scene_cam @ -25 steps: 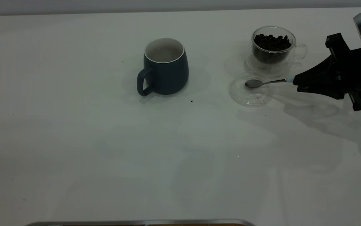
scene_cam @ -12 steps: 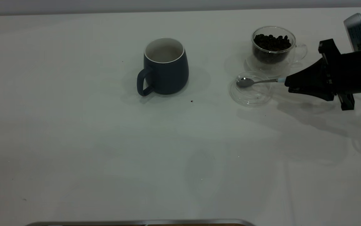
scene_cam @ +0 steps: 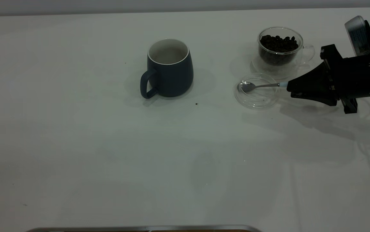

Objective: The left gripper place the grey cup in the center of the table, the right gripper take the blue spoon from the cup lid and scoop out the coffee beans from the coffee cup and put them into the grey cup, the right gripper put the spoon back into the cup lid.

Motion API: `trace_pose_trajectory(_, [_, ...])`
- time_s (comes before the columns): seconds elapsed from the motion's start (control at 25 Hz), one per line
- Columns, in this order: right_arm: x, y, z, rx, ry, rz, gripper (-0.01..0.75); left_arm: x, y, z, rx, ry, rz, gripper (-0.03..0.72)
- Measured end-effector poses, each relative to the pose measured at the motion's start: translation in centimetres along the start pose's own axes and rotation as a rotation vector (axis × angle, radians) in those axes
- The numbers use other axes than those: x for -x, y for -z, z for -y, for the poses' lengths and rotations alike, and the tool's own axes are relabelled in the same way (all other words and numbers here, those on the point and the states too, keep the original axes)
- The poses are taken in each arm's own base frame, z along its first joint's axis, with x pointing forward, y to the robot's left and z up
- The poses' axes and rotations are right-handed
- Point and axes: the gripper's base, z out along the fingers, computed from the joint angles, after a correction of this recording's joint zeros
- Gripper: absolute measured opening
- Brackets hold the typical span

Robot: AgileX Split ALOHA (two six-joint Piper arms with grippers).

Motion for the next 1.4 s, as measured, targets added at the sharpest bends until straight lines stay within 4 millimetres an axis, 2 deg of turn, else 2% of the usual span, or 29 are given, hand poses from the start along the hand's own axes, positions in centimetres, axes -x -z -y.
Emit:
trace_pose_trajectory(0.08, [0.0, 0.0, 0.0, 0.000, 0.012, 0.000, 0.271, 0.0, 0.0, 0.0, 0.000, 0.000, 0.000, 0.497])
trace_pose_trajectory(0.32, [0.0, 0.0, 0.0, 0.002, 0.013, 0.000, 0.598, 0.0, 0.0, 0.0, 0.000, 0.000, 0.000, 0.497])
trace_pose_trajectory(0.44, [0.0, 0.0, 0.0, 0.002, -0.014, 0.000, 0.687, 0.0, 0.0, 0.0, 0.000, 0.000, 0.000, 0.497])
trace_pose_trajectory(0.6, [-0.1, 0.0, 0.0, -0.005, -0.057, -0.008, 0.704, 0.0, 0.0, 0.0, 0.000, 0.000, 0.000, 0.497])
trace_pose_trajectory(0.92, [-0.7, 0.1, 0.7, -0.085, -0.154, -0.068, 0.645, 0.0, 0.0, 0.0, 0.000, 0.002, 0.000, 0.497])
trace_pose_trajectory(1.16, [-2.0, 0.6, 1.4, -0.206, -0.231, -0.159, 0.638, 0.0, 0.0, 0.0, 0.000, 0.002, 0.000, 0.497])
trace_pose_trajectory(1.24, [-2.3, 1.2, 1.2, -0.252, -0.237, -0.165, 0.632, 0.0, 0.0, 0.0, 0.000, 0.002, 0.000, 0.497])
trace_pose_trajectory(1.4, [-2.0, 3.4, -1.0, -0.297, -0.180, -0.119, 0.625, 0.0, 0.0, 0.0, 0.001, 0.002, 0.000, 0.497])
